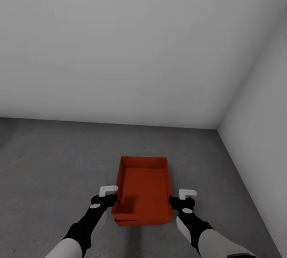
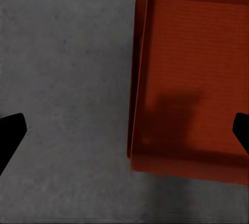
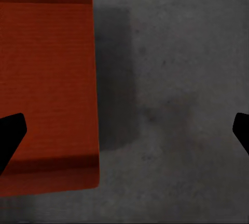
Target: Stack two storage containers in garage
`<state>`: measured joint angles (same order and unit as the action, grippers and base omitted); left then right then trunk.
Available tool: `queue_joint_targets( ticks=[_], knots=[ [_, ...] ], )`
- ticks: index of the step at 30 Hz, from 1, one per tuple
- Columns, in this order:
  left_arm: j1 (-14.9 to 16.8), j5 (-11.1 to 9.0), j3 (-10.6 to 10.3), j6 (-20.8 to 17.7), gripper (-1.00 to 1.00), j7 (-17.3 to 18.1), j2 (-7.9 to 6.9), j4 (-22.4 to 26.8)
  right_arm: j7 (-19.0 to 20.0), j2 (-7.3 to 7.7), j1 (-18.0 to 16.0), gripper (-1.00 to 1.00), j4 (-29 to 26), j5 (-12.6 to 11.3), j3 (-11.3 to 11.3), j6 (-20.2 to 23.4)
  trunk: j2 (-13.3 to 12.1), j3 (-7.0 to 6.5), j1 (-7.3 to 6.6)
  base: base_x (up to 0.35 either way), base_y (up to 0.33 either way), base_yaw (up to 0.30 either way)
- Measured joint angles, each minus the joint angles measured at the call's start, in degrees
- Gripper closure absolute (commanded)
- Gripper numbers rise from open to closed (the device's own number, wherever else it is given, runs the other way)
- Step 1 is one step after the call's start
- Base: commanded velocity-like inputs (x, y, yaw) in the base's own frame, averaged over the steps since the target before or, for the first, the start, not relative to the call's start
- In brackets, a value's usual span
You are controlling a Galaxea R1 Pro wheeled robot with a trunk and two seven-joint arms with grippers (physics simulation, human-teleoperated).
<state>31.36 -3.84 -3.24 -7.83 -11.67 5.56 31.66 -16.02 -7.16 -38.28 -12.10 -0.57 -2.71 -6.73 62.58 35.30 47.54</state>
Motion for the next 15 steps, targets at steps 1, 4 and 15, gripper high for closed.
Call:
queue_joint_targets(
  ticks=[1, 4, 15],
  knots=[
    [0.0, -0.01, 0.0, -0.01, -1.0, -0.01, 0.0, -0.06, 0.0, 0.01, 0.0, -1.0, 0.0, -0.03, 0.0, 0.0, 0.0, 0.0, 0.0, -0.287, 0.042, 0.0],
    [0.0, -0.04, -0.01, -0.03, -1.0, -0.03, -0.04, -0.23, 0.05, 0.04, 0.0, -1.0, 0.0, -0.14, 0.05, 0.05, 0.0, 0.0, 0.01, -0.314, 0.06, 0.0],
    [0.0, -0.06, -0.02, -0.04, -1.0, -0.04, -0.06, -0.35, 0.02, 0.11, 0.0, -1.0, 0.0, 0.09, 0.07, 0.1, 0.0, 0.0, 0.01, -0.332, 0.083, 0.0]
  ],
)
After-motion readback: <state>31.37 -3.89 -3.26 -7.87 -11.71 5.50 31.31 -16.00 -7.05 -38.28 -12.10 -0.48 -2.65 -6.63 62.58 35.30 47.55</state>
